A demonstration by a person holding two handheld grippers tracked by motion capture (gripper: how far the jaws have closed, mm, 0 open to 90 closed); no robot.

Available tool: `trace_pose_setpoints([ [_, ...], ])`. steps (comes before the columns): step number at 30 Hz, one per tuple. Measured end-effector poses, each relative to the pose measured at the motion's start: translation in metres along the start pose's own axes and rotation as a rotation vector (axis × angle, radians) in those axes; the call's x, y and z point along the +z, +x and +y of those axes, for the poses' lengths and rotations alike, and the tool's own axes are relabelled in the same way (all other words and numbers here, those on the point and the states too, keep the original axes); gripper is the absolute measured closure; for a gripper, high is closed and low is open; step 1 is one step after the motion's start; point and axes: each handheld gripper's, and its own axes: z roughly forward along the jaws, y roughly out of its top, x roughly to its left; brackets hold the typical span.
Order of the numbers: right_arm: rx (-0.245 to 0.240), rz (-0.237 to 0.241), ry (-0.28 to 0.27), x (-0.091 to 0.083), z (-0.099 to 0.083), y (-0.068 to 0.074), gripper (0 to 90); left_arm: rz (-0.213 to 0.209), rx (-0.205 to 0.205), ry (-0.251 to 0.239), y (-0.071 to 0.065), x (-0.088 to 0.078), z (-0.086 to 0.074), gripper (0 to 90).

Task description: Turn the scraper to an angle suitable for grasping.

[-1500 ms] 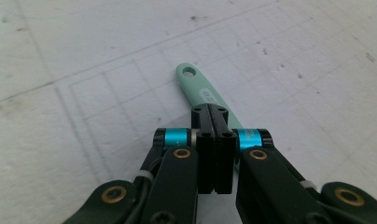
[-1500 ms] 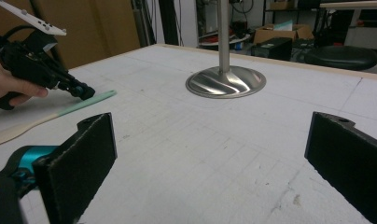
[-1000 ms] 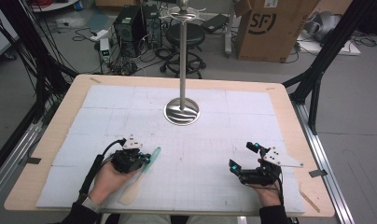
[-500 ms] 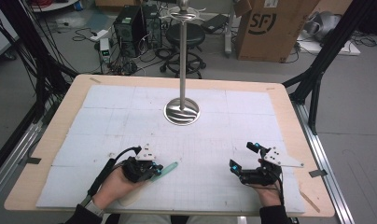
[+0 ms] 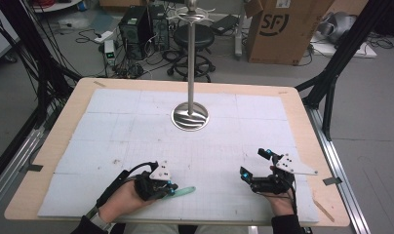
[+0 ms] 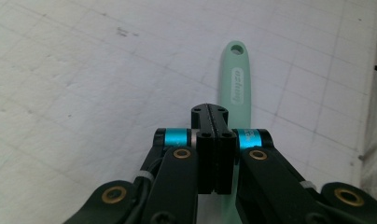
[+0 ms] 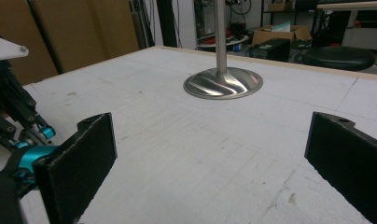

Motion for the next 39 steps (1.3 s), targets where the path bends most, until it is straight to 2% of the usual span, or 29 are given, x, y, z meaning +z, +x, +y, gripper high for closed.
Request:
trace_pose_setpoints([
  [2,0.000,0.000,0.001,0.000,0.000,0.000,0.8,-0.013,0.018,0.003,-0.003,0.001,0.001,89.8],
  [4,-0.006,-0.002,0.000,0.001,0.000,0.000,0.8,-0.008,0.024,0.007,-0.004,0.001,0.002,89.8],
  [8,-0.006,-0.001,0.001,0.001,0.000,0.000,0.8,-0.016,0.025,0.006,-0.002,0.001,0.002,89.9],
  [13,-0.004,-0.004,-0.005,0.000,0.000,-0.001,0.8,0.010,-0.007,-0.021,0.003,-0.005,0.001,89.7],
  [17,0.003,-0.003,-0.005,-0.001,0.000,0.000,0.8,0.013,-0.045,-0.089,0.011,-0.020,-0.001,89.6],
  [20,0.003,-0.003,-0.006,-0.001,0.000,0.000,0.8,0.011,-0.076,-0.137,0.019,-0.032,-0.004,86.3],
  [24,-0.018,-0.025,-0.007,-0.001,0.000,0.000,0.7,0.005,-0.080,-0.175,0.027,-0.045,-0.009,81.7],
  [28,-0.017,-0.025,-0.012,-0.001,0.000,0.000,0.8,-0.009,-0.075,-0.253,0.031,-0.057,-0.011,71.4],
  [29,-0.016,-0.026,-0.011,-0.002,0.000,0.000,0.8,-0.014,-0.069,-0.267,0.032,-0.059,-0.011,64.5],
  [30,-0.010,-0.028,-0.009,-0.002,0.000,0.000,0.8,-0.021,-0.065,-0.274,0.032,-0.060,-0.011,64.5],
  [32,-0.009,-0.026,-0.010,-0.003,0.000,0.000,0.7,-0.023,-0.058,-0.283,0.033,-0.059,-0.011,53.1],
  [33,-0.007,-0.026,-0.010,-0.002,0.000,0.000,0.8,-0.022,-0.062,-0.288,0.033,-0.058,-0.011,50.1],
  [35,-0.008,-0.026,-0.011,-0.002,0.000,0.000,0.8,-0.013,-0.041,-0.292,0.031,-0.056,-0.011,42.9],
  [36,-0.016,-0.025,-0.013,-0.002,0.000,0.000,0.8,-0.006,-0.046,-0.288,0.030,-0.056,-0.010,35.8],
  [38,-0.016,-0.022,-0.013,-0.001,0.000,-0.001,0.8,-0.006,-0.046,-0.284,0.029,-0.056,-0.010,27.4],
  [39,-0.012,-0.022,-0.014,0.000,0.000,-0.001,0.8,0.009,-0.048,-0.275,0.029,-0.056,-0.010,22.7],
])
